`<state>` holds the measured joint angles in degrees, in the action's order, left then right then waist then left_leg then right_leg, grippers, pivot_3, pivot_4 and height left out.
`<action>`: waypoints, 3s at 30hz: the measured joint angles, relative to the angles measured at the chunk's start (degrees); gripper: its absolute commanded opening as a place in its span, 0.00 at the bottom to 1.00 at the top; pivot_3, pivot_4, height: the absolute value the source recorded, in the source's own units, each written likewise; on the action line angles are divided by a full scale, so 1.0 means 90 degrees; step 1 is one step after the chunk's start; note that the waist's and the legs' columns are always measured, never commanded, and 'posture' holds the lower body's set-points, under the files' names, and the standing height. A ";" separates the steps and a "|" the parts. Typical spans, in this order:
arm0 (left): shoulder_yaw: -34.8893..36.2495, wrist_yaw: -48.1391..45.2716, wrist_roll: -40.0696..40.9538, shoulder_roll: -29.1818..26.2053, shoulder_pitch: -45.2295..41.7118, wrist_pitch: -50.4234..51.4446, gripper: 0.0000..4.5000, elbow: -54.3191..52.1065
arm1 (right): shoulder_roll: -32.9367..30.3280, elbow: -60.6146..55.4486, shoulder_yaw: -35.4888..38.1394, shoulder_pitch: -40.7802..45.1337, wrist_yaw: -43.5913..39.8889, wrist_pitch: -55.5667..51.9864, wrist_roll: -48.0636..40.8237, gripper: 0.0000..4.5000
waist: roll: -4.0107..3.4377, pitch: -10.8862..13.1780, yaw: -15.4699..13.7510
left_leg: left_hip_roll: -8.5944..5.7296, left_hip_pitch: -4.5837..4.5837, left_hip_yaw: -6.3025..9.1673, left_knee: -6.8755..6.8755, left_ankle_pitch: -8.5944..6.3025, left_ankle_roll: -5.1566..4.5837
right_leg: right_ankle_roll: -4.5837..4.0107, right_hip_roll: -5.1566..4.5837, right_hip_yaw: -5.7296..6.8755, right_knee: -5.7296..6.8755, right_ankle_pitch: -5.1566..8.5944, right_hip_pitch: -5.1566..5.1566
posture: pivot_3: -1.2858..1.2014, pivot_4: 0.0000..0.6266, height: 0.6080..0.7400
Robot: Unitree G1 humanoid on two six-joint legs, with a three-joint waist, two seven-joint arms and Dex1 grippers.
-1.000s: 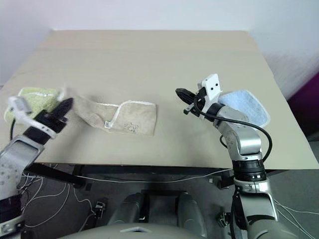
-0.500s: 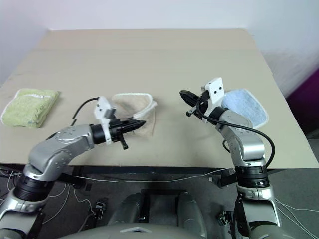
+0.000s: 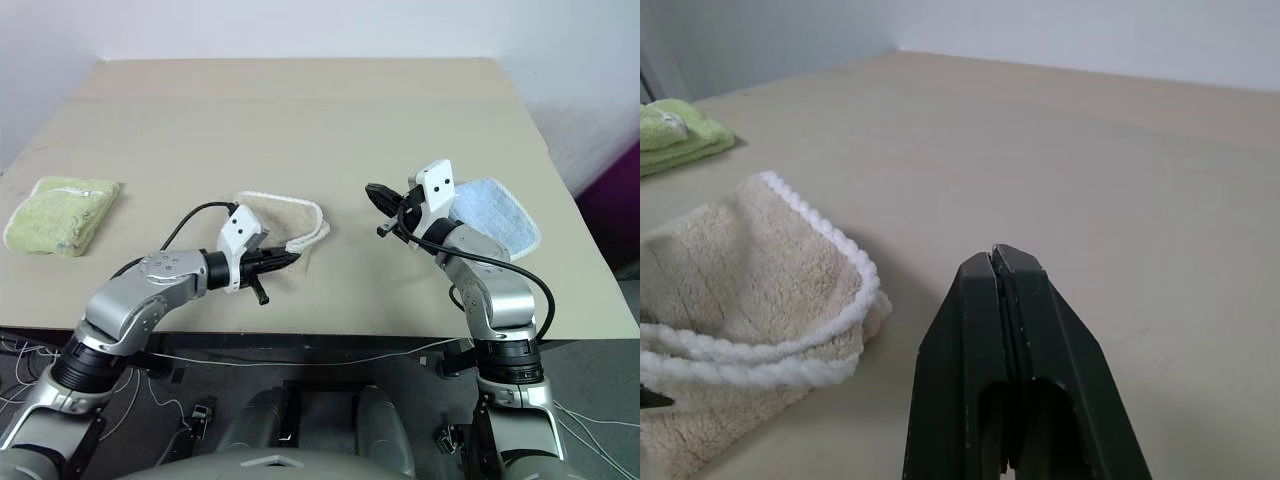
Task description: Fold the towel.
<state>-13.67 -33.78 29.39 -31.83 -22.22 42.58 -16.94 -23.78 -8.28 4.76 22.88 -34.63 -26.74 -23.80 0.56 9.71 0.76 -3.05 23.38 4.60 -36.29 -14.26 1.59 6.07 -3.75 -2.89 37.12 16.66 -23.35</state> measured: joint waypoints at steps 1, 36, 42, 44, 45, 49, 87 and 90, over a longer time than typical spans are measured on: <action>0.0138 -0.0009 0.0112 0.0101 0.0050 0.0092 0.29 -0.0025 | 0.0000 0.0000 -0.0004 0.0001 -0.0002 0.0000 0.0000 0.00 | 0.0001 0.0000 0.0000 | 0.0000 0.0000 0.0001 0.0000 0.0000 0.0000 | 0.0000 0.0000 0.0000 0.0000 0.0000 0.0000 | 0.52 0.24 1.00; 0.0867 -0.0602 -0.1562 -0.0136 0.0055 -0.2232 0.14 0.2446 | 0.1533 0.2239 -0.2022 0.0606 -0.0198 0.0343 0.1013 0.00 | -0.0006 -0.0012 0.0014 | -0.0002 -0.0016 0.0002 -0.0001 0.0005 0.0009 | -0.0001 0.0002 0.0004 0.0015 -0.0001 0.0004 | 0.52 0.24 1.00; 0.1139 -0.0541 -0.1543 0.0198 0.0093 -0.2520 0.14 0.2618 | 0.1487 0.2109 -0.2055 0.0427 -0.0264 0.0580 0.1173 0.00 | -0.0004 -0.0019 0.0009 | -0.0001 -0.0041 0.0003 0.0000 0.0005 0.0009 | 0.0000 0.0002 0.0004 0.0017 -0.0001 0.0031 | 0.52 0.24 1.00; 0.1591 -0.0524 -0.1056 0.0438 0.0129 -0.2300 0.14 0.2534 | 0.1398 0.1832 -0.2022 0.0289 -0.0283 0.0578 0.1168 0.00 | -0.0001 -0.0017 0.0010 | -0.0001 -0.0020 0.0005 -0.0005 0.0005 0.0009 | 0.0000 0.0001 0.0004 0.0021 -0.0001 0.0011 | 0.52 0.24 1.00; 0.1879 -0.0521 -0.0686 0.0554 0.0138 -0.2113 0.14 0.2388 | 0.1340 0.1634 -0.1936 0.0210 -0.0296 0.0501 0.1100 0.00 | 0.0002 -0.0015 0.0009 | 0.0000 0.0000 0.0007 -0.0013 0.0005 0.0009 | 0.0000 0.0001 0.0004 0.0027 -0.0001 -0.0008 | 0.52 0.24 1.00; 0.2987 -0.0526 0.0480 0.0369 0.0171 -0.1566 0.13 0.1460 | 0.0957 0.0612 -0.1275 0.0047 -0.0339 -0.0272 0.0435 0.13 | 0.0007 -0.0011 0.0029 | 0.0003 0.0020 0.0008 -0.0027 0.0005 0.0009 | 0.0000 -0.0005 0.0004 0.0037 -0.0001 -0.0026 | 0.52 0.24 1.00; 0.3124 -0.0781 -0.0562 -0.0454 0.1457 -0.2455 0.13 0.1361 | 0.2397 0.2863 0.0390 0.1871 0.1066 -0.4433 -0.1826 0.99 | 0.0011 -0.0019 0.0375 | 0.0048 -0.0021 -0.0016 0.0018 0.0005 0.0010 | -0.0015 0.0029 -0.0010 0.0026 -0.0007 -0.0017 | 0.52 0.24 1.00; 0.3123 -0.0781 -0.0563 -0.0438 0.1472 -0.2458 0.13 0.1360 | 0.2524 0.2908 0.0379 0.1893 0.1053 -0.4392 -0.1746 0.99 | 0.0010 -0.0019 0.0377 | 0.0050 -0.0021 -0.0016 0.0020 0.0005 0.0010 | -0.0015 0.0030 -0.0010 0.0027 -0.0007 -0.0019 | 0.52 0.24 1.00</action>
<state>14.44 -40.81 24.32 -35.77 -8.97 20.46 -4.70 -1.06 17.89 8.17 39.92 -25.16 -66.26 -39.51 0.65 9.54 4.16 -2.60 23.19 4.45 -36.11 -14.21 1.68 5.94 -3.49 -2.98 37.36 16.60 -23.52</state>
